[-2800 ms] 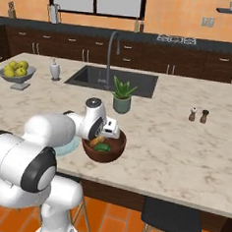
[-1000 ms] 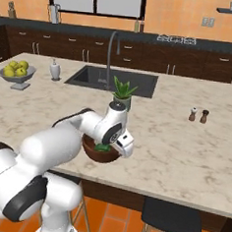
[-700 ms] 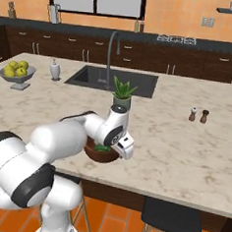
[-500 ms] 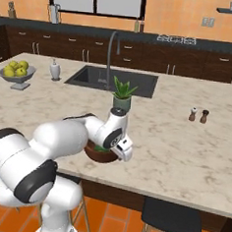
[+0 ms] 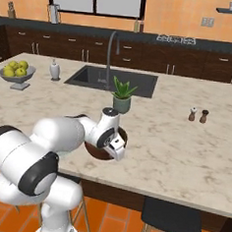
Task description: Pick the chicken drumstick and broccoli from their plates and place them in the bowl. Then put the bowl in the fridge.
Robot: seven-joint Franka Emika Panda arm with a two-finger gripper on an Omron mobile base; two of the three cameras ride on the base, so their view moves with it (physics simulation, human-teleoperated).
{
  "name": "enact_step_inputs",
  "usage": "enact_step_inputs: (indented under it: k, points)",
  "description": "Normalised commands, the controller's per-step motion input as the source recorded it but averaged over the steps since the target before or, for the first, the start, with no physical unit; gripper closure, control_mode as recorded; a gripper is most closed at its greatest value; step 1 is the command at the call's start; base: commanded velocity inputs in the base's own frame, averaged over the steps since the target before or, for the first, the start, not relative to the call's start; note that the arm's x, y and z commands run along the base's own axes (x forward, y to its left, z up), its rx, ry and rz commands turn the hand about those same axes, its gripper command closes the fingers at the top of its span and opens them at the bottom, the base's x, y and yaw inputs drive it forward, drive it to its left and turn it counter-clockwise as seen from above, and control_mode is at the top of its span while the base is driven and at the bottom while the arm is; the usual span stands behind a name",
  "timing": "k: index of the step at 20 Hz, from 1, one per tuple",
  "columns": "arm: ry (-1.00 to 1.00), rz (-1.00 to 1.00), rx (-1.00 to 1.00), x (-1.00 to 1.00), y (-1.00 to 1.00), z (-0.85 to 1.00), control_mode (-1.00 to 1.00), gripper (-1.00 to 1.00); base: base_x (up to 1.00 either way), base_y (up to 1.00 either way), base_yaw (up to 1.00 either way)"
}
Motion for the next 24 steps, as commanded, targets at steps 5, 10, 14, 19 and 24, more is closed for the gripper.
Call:
enact_step_inputs:
  k: [5, 10, 14, 19, 24]
  points:
    - [-0.03, -0.05, 0.00, -0.27, 0.27, 0.17, -1.00, 1.00, 0.00, 0.00, 0.00]
    - [-0.13, -0.29, -0.05, -0.56, 0.04, 0.81, -1.00, 1.00, 0.00, 0.00, 0.00]
    - [0.00, -0.39, -0.02, -0.52, 0.00, 0.94, -1.00, 1.00, 0.00, 0.00, 0.00]
    - [-0.01, -0.46, 0.04, -0.41, 0.12, 0.89, -1.00, 1.00, 0.00, 0.00, 0.00]
    - [-0.09, -0.40, 0.12, -0.53, 0.39, 0.70, -1.00, 1.00, 0.00, 0.00, 0.00]
